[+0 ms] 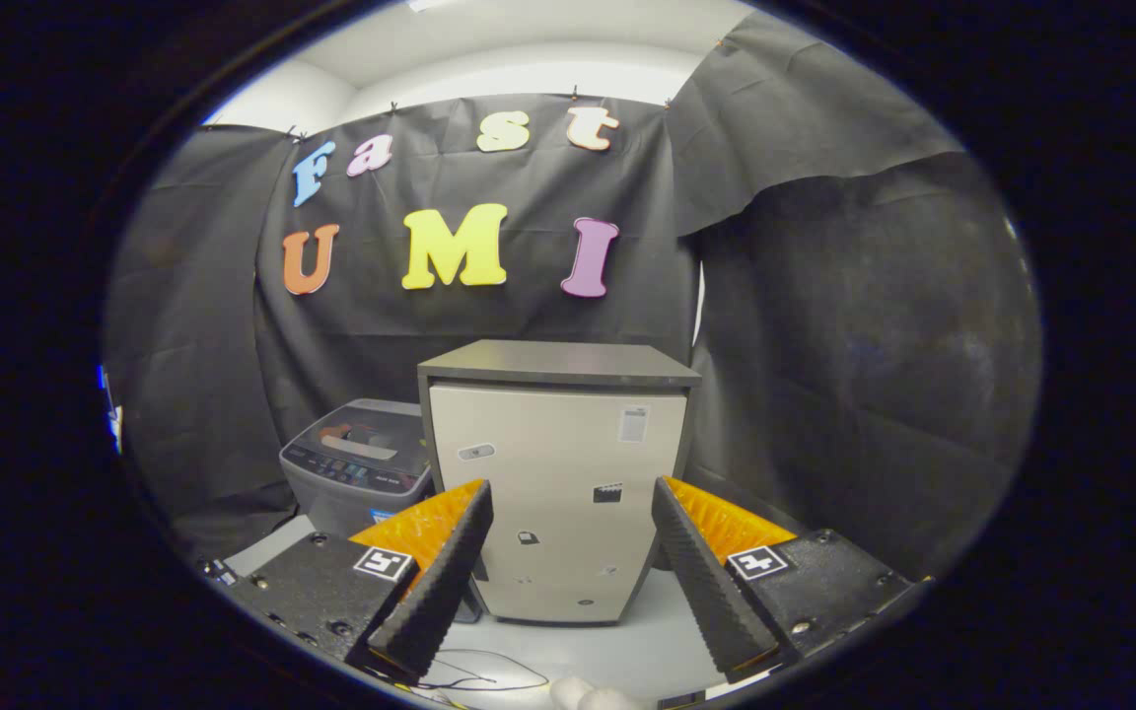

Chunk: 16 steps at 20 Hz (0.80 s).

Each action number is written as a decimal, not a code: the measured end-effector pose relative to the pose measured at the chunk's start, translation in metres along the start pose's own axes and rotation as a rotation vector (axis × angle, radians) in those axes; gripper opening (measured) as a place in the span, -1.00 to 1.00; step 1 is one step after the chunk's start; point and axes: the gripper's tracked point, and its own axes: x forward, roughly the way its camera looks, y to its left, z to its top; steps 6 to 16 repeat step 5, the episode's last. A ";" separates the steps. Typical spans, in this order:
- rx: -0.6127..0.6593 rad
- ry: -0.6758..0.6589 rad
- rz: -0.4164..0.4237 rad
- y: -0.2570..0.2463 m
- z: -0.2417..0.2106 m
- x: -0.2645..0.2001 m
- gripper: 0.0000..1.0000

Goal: Put the clothes into the washing machine and then close the washing machine lid.

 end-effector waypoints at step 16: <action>0.001 -0.002 -0.004 -0.001 0.001 -0.002 1.00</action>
